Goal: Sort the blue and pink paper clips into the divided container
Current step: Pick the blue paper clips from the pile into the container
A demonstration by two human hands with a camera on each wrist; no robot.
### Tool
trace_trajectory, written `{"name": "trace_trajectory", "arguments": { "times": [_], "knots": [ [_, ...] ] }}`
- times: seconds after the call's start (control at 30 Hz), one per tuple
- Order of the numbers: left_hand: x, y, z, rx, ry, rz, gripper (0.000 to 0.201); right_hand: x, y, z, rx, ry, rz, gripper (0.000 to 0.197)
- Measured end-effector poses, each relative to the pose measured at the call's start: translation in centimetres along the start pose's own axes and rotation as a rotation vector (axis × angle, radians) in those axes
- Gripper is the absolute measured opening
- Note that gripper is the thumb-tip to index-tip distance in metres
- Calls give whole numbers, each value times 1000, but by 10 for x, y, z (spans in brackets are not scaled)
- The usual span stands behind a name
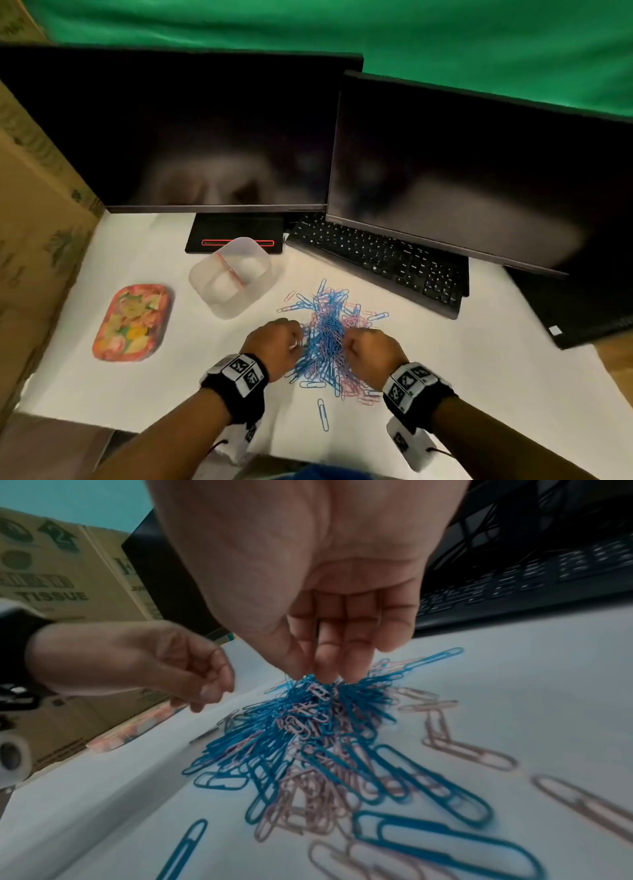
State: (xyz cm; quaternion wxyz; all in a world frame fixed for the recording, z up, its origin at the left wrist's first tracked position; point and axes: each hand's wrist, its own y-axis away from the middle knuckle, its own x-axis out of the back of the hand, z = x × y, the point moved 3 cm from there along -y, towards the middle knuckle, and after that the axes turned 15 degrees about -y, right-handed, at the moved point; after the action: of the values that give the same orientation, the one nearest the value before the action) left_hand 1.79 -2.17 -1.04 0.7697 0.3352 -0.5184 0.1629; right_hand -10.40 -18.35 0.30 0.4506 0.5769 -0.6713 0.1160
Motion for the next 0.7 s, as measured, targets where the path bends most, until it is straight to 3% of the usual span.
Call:
{"name": "trace_trajectory", "arguments": {
  "times": [0.2,0.4,0.57,0.7],
  "knots": [
    [-6,-19,23,-17,-120,-21,30,-12,-13,-8,4,-1,1,37],
    [-13,-25,12,-7,-172,-29,19,-15,-15,8,7,15,-21,31],
    [-7,-24,-10,42,-10,-27,13,-6,-16,18,3,3,0,20],
    [-1,-21,-24,45,243,-31,14,-2,-21,14,44,-21,28,13]
  ]
}}
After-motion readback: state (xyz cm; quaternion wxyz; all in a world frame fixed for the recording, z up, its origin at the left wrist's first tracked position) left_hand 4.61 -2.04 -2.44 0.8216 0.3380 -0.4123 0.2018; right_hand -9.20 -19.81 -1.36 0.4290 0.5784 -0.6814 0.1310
